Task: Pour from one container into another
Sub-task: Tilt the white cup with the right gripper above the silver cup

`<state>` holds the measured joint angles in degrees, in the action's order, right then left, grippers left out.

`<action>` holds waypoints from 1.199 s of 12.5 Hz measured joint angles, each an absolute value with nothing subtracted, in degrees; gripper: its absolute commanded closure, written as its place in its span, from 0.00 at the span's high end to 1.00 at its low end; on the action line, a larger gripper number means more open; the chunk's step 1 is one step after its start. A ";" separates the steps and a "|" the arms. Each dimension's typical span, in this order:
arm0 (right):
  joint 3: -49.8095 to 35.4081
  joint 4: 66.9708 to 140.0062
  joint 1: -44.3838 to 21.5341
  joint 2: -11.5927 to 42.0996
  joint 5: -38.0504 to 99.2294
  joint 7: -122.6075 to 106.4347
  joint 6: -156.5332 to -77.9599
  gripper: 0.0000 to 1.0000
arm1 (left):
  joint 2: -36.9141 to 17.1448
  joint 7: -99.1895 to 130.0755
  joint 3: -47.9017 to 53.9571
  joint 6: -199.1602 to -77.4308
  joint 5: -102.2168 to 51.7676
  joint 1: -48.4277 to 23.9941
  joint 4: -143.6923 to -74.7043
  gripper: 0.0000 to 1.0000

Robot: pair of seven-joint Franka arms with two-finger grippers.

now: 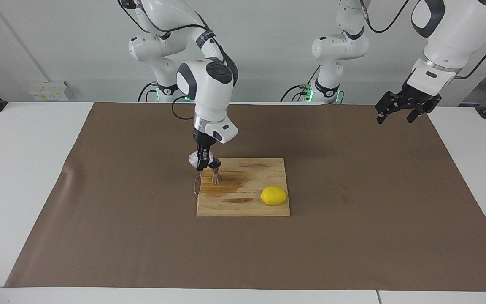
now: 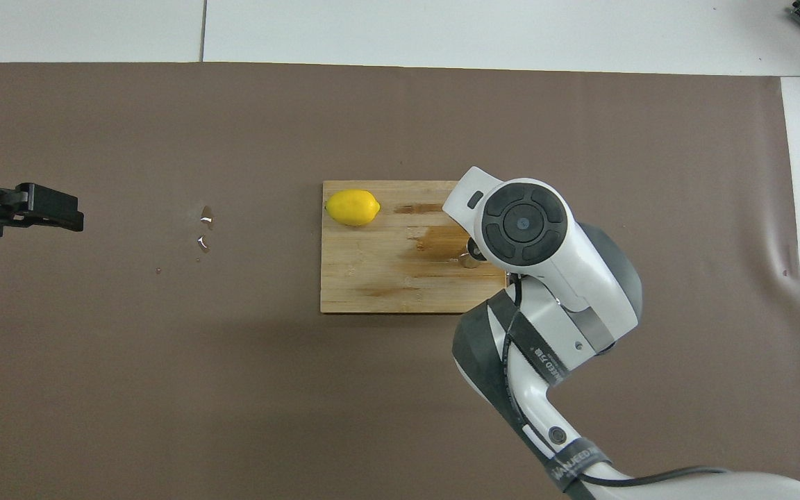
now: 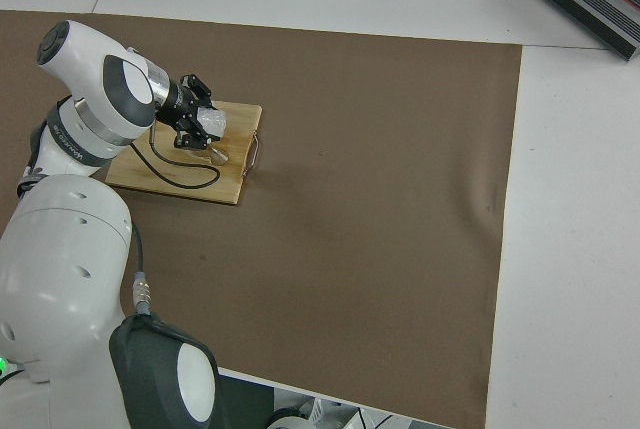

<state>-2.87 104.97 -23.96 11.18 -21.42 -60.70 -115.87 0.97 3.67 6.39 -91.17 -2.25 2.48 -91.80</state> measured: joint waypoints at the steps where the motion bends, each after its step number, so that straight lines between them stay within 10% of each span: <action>1: -2.86 105.09 -23.96 11.02 -22.19 -60.49 -115.45 0.39 | 0.97 3.67 6.39 -91.17 -2.25 2.48 -91.80 1.00; 15: -2.89 106.27 -26.95 10.64 -31.85 -56.71 -115.10 0.38 | 0.97 3.67 6.26 -91.17 -2.25 2.52 -91.80 1.00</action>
<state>-2.89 106.27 -26.95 10.64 -31.85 -56.71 -115.10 0.97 3.67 6.26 -91.17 -2.25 2.52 -91.80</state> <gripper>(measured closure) 0.493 0.000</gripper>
